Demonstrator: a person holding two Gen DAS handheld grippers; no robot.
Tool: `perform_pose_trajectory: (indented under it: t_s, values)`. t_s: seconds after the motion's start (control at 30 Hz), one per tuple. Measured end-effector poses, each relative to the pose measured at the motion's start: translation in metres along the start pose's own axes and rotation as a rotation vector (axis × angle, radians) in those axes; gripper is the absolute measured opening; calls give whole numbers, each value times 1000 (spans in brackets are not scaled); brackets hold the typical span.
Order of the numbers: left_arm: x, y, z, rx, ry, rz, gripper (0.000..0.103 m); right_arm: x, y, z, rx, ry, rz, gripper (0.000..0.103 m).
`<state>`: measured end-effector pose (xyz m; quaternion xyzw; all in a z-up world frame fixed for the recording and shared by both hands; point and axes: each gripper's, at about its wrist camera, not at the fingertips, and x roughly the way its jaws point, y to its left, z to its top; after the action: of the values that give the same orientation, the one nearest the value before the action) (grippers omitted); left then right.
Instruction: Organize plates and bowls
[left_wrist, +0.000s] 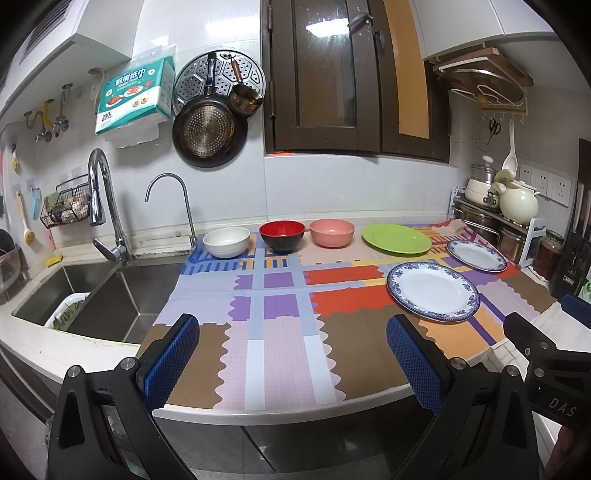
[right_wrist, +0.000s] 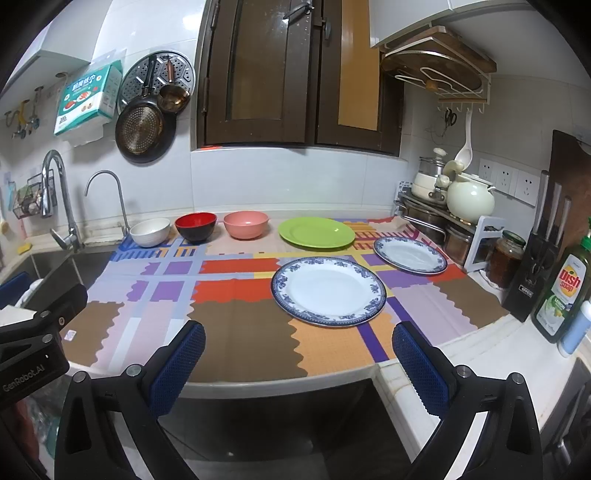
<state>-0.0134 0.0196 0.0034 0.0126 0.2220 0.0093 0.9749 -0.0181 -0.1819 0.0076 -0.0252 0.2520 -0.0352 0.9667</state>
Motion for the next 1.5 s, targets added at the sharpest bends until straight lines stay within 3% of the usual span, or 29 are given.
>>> perform_pose_trajectory:
  t_s: [0.97,1.5]
  values:
    - [4,8,0,-10,-8,2,103,1,8,2,-4,-18,2,102]
    - [49,-7,16,29,30,-40,103,36,4,9,32,3,-6,102]
